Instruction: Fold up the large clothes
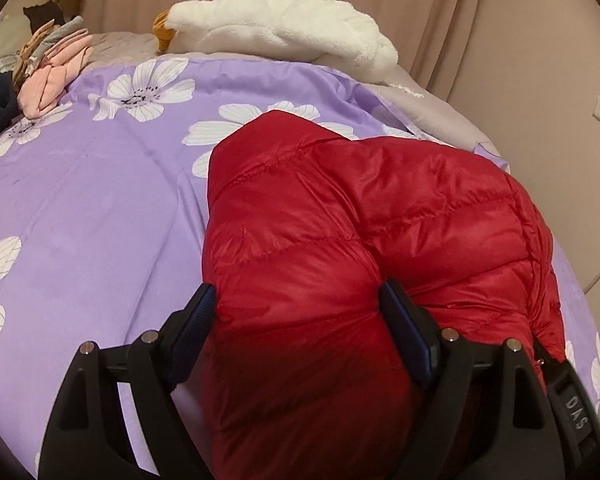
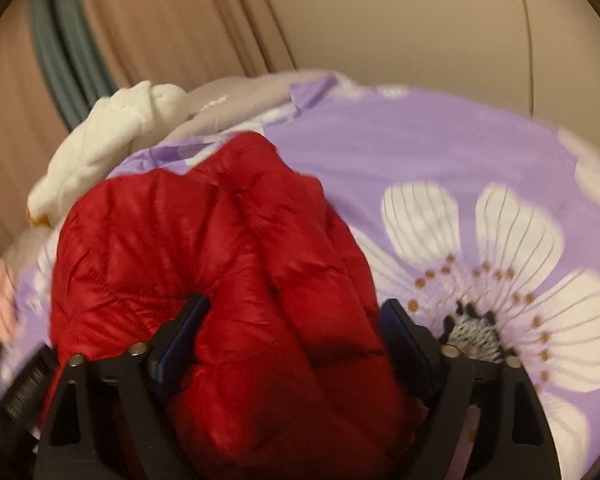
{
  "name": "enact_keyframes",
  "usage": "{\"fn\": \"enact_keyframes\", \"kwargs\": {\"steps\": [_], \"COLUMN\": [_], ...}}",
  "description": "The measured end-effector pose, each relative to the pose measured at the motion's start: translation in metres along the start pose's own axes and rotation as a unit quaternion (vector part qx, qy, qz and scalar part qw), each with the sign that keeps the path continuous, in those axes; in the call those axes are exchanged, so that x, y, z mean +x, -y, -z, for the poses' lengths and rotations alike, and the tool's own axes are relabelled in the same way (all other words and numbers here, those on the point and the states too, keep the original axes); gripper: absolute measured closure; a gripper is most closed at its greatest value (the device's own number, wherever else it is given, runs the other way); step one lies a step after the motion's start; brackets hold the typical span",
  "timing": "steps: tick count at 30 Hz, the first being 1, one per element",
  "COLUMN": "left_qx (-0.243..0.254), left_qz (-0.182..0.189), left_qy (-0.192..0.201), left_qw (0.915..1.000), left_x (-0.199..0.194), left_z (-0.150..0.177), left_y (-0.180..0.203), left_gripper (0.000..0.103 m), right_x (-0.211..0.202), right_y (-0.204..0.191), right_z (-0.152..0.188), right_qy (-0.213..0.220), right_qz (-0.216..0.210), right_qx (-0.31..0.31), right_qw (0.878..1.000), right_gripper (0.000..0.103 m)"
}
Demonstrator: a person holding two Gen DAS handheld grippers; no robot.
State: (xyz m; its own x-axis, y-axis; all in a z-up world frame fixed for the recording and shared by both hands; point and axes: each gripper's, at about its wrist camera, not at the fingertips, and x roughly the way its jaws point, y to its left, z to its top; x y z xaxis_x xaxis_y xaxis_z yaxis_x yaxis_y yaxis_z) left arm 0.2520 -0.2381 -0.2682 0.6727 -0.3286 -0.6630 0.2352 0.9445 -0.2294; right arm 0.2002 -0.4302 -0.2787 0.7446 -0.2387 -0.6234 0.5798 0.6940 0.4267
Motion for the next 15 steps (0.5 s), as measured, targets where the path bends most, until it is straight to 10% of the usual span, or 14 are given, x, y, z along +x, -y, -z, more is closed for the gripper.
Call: {"fn": "enact_keyframes", "kwargs": {"steps": [15], "left_qx": [0.04], "left_qz": [0.004], "left_qy": [0.003], "left_qw": [0.9992], "left_x": [-0.051], "left_z": [-0.008], "left_y": [-0.009], "left_gripper": [0.022], "right_x": [-0.03], "right_y": [-0.001], "right_z": [-0.017], "right_qy": [-0.06], "right_qz": [-0.037], "right_qx": [0.039], "right_qw": [0.997], "right_gripper": [0.006]}}
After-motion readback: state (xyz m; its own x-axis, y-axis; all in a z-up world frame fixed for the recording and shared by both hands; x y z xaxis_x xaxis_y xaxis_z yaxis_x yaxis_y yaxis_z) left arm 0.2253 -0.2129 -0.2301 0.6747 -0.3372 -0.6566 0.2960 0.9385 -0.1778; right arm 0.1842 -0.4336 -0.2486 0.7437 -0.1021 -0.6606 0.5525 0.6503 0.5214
